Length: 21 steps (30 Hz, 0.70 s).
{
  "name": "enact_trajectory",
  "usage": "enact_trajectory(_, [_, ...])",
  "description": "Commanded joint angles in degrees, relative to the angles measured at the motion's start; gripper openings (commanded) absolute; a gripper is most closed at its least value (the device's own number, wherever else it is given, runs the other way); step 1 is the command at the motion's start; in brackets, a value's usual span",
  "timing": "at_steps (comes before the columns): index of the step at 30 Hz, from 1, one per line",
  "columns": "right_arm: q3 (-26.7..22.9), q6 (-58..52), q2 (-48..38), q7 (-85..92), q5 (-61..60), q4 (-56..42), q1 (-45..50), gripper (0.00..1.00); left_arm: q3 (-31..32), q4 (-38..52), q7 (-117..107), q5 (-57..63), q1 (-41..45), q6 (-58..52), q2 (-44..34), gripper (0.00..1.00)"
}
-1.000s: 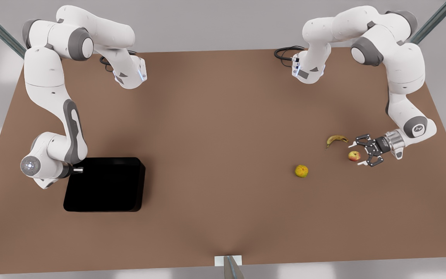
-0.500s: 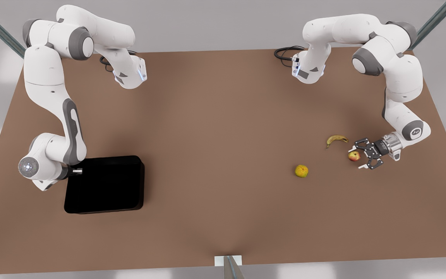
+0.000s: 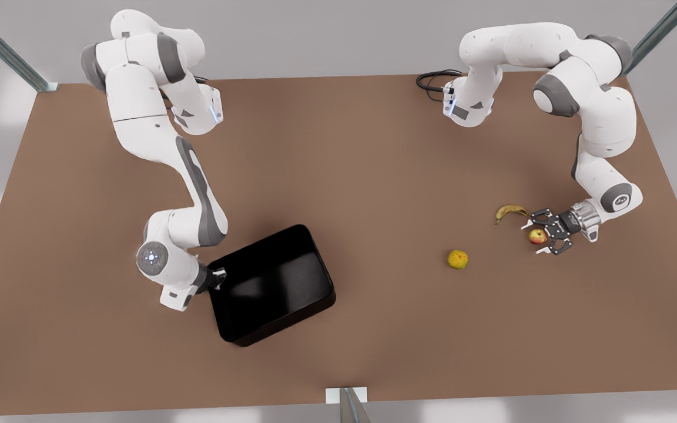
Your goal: Place the storage box in the middle with the right arm, and place the apple in the storage box with the left arm
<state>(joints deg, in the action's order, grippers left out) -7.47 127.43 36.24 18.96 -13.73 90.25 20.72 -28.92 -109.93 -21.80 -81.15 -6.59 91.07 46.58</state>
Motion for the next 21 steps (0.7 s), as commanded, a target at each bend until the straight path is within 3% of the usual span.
enact_trajectory(1, [0.0, 0.01, 0.41, -0.07, -0.51, -0.68, 0.81, 0.23, 0.0, -0.02, 0.09, -0.24, -0.08, -0.02, 0.0, 1.0])
enact_trajectory(4, [0.08, -0.17, 6.03, -0.15, -0.77, -7.62, 6.87, 0.23, 0.0, 0.07, 0.0, -0.33, -0.17, -0.1, 0.0, 1.0])
enact_trajectory(8, [4.39, -0.08, 10.78, -0.33, -0.86, -12.73, 9.07, 0.23, 0.0, 0.15, 0.09, -0.33, -0.88, -0.1, 0.09, 1.0])
enact_trajectory(13, [4.57, 0.53, 13.15, -0.24, -0.86, -13.43, 9.25, 0.27, 0.0, 0.15, 0.26, -0.41, -1.58, -0.28, 0.96, 1.0])
enact_trajectory(14, [4.57, 0.54, 13.5, -0.24, -0.86, -13.61, 9.33, 0.47, 0.0, 0.15, 0.35, -0.85, -2.19, -0.81, 1.32, 1.0])
enact_trajectory(15, [4.57, 0.97, 13.59, -0.33, -0.95, -13.61, 9.33, 0.96, 0.26, 0.15, 0.35, -1.12, -2.28, -0.9, 1.32, 1.0])
enact_trajectory(16, [4.57, 1.15, 13.59, -0.24, -0.95, -13.61, 9.33, 1.0, 0.62, 0.15, 0.35, -1.73, -2.28, -1.51, 1.32, 1.0])
enact_trajectory(21, [5.1, 0.18, 13.5, -0.15, -0.95, -14.84, 9.33, 1.0, 0.7, 0.15, 0.97, -3.49, -2.63, -2.13, 1.84, 1.0])
